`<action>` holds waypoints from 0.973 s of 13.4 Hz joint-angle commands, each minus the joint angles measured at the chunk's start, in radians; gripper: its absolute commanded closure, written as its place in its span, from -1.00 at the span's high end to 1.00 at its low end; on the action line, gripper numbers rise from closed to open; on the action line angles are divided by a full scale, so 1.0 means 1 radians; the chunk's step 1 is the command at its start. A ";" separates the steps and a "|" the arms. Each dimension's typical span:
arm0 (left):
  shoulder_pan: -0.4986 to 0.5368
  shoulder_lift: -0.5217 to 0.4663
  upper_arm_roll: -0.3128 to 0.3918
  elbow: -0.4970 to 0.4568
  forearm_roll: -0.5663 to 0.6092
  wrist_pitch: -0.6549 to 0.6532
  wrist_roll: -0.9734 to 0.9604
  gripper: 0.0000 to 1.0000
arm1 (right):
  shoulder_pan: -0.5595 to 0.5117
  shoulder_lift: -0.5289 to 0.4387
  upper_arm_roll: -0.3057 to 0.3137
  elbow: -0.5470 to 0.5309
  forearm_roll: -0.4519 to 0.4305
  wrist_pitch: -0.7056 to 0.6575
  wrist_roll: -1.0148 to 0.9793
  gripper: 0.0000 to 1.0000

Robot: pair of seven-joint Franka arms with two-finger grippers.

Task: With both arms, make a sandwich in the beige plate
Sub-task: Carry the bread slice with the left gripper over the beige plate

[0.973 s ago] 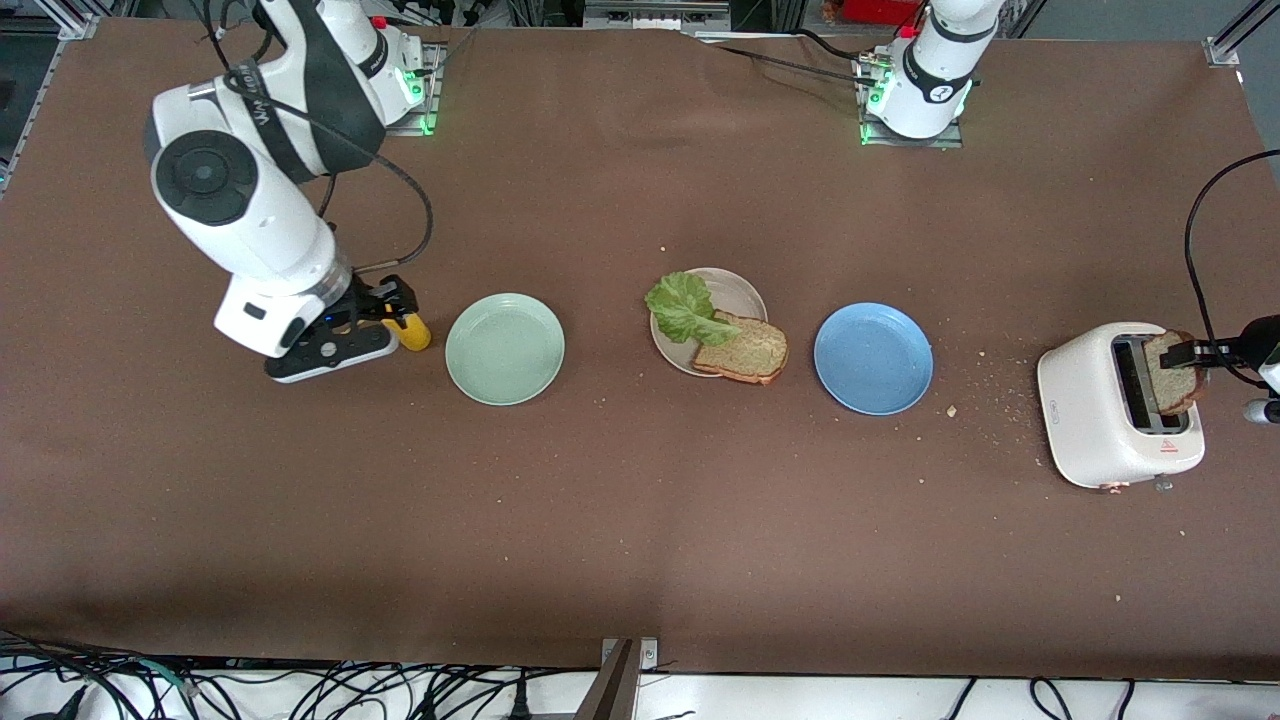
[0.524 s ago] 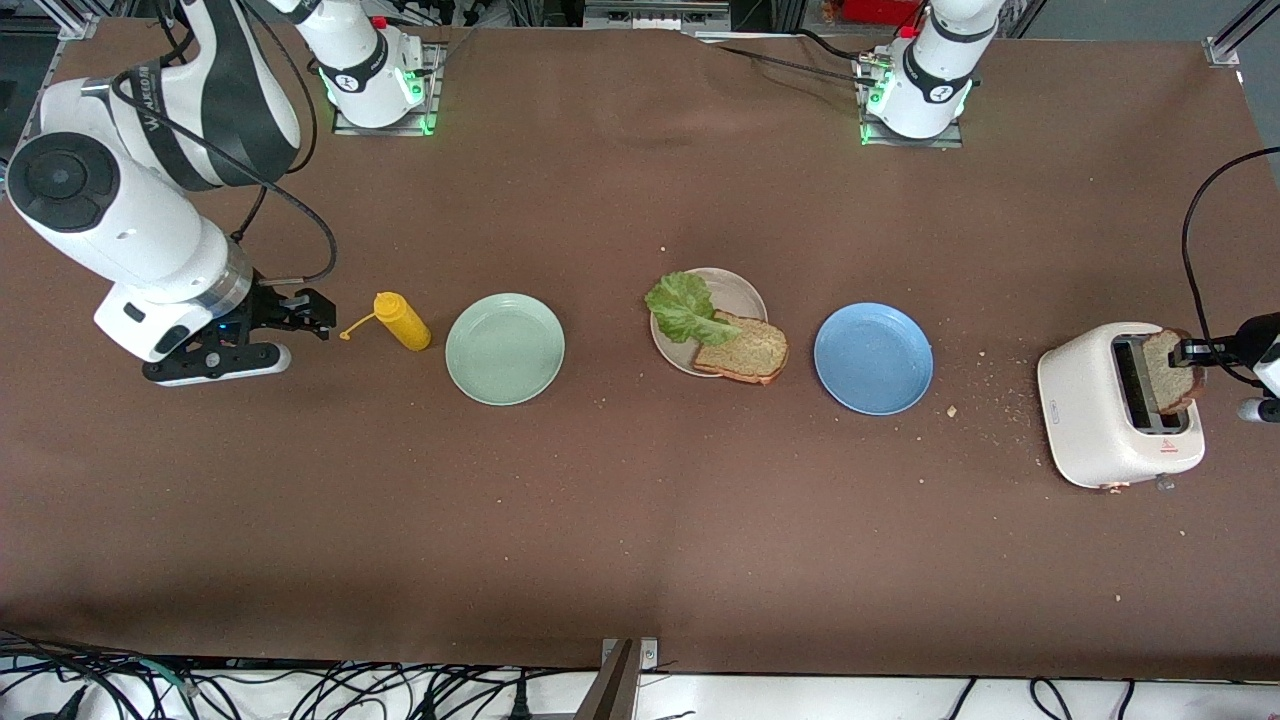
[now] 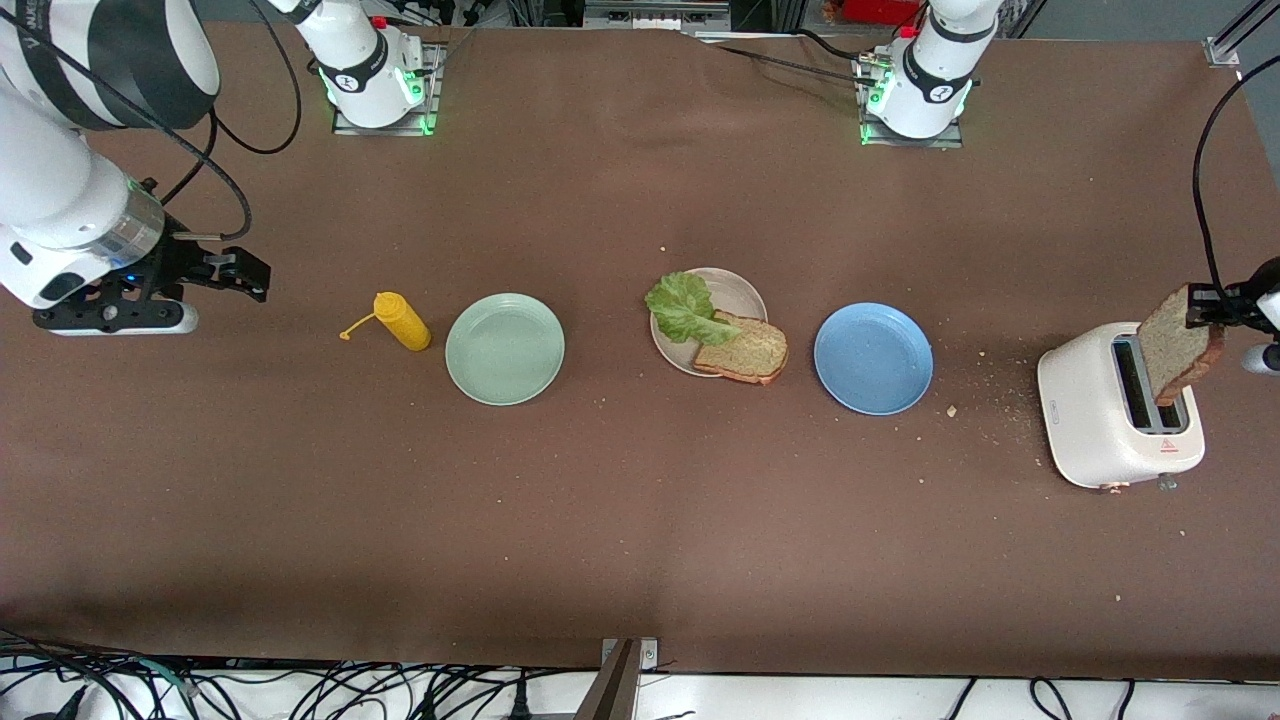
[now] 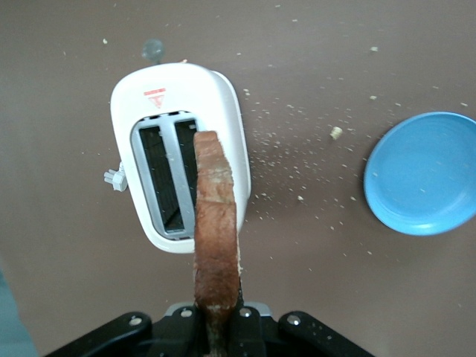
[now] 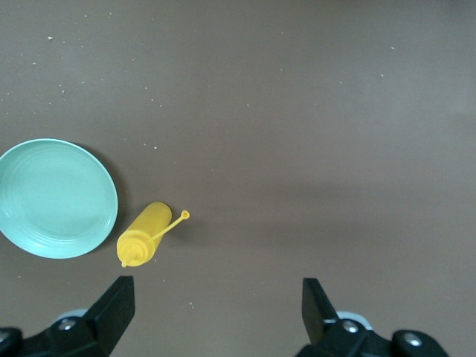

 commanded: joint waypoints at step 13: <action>-0.167 0.125 -0.146 -0.265 -0.742 0.082 -0.076 -1.00 | 0.044 -0.041 -0.113 0.139 0.091 -0.148 -0.054 1.00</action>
